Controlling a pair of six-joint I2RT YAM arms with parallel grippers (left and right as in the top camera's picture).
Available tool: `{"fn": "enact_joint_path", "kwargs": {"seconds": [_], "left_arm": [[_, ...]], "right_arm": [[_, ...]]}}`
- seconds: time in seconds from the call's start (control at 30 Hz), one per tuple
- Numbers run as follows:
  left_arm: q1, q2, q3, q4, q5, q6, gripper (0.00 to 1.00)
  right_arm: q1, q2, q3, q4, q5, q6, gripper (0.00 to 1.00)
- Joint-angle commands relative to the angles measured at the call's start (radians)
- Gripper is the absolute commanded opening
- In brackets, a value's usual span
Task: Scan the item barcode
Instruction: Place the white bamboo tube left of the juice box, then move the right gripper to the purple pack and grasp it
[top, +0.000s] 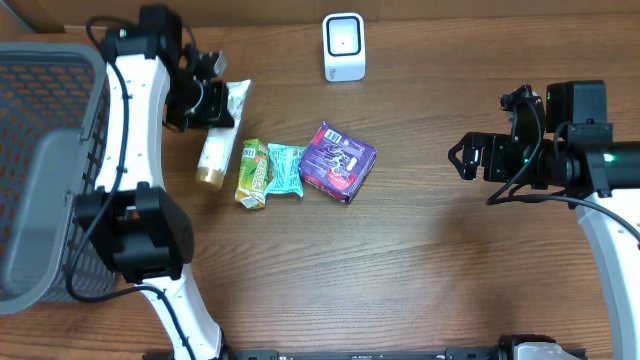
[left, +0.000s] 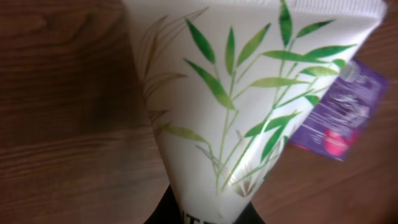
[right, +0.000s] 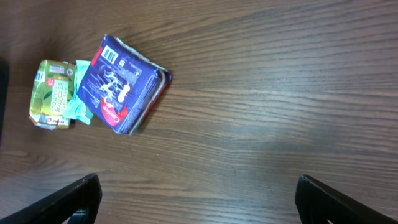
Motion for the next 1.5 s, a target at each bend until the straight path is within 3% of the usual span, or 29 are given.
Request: {"fn": "enact_joint_path", "kwargs": {"seconds": [0.0,0.2,0.47,0.53,0.57,0.67,0.73,0.9,1.03,1.1,1.27,1.47], "left_arm": [[0.007,-0.013,-0.183,0.118,-0.002,0.015,0.04],[0.003,-0.013,-0.389,0.283,0.084,0.016,0.04],[-0.023,-0.013,-0.54,0.426,0.488,0.016,0.05],[-0.033,-0.013,-0.549,0.439,0.544,0.016,0.11],[-0.04,-0.013,-0.549,0.439,0.552,0.016,0.19],[-0.057,-0.013,-0.549,0.438,0.551,0.015,0.69],[-0.058,-0.013,-0.549,0.438,0.552,0.015,0.77],[-0.029,-0.015,-0.483,0.394,0.551,0.008,0.83],[0.0,-0.053,-0.311,0.278,0.502,0.016,1.0],[0.002,-0.084,-0.232,0.24,0.434,0.015,1.0],[-0.006,-0.209,-0.108,0.222,0.254,-0.032,1.0],[-0.008,-0.343,-0.09,0.256,0.105,-0.094,0.99]], "right_arm": [[0.001,-0.002,-0.006,0.004,0.006,0.003,1.0],[0.001,-0.002,-0.006,0.001,0.006,0.003,1.0],[0.001,-0.002,-0.006,0.009,0.006,0.003,1.0],[0.001,-0.002,-0.006,0.01,0.006,0.003,1.0],[0.001,-0.002,-0.006,0.009,0.006,0.003,1.0],[0.001,-0.002,-0.006,0.009,0.006,0.003,1.0],[0.001,-0.002,-0.006,0.009,0.006,0.003,1.0],[0.001,-0.002,-0.006,0.01,-0.007,0.049,1.0],[0.006,-0.002,-0.006,0.027,-0.042,0.132,1.0],[0.018,-0.002,-0.006,0.037,-0.029,0.184,0.98],[0.067,0.016,-0.006,0.048,0.101,0.478,0.95],[0.149,0.072,-0.119,0.093,0.157,0.847,0.95]]}}
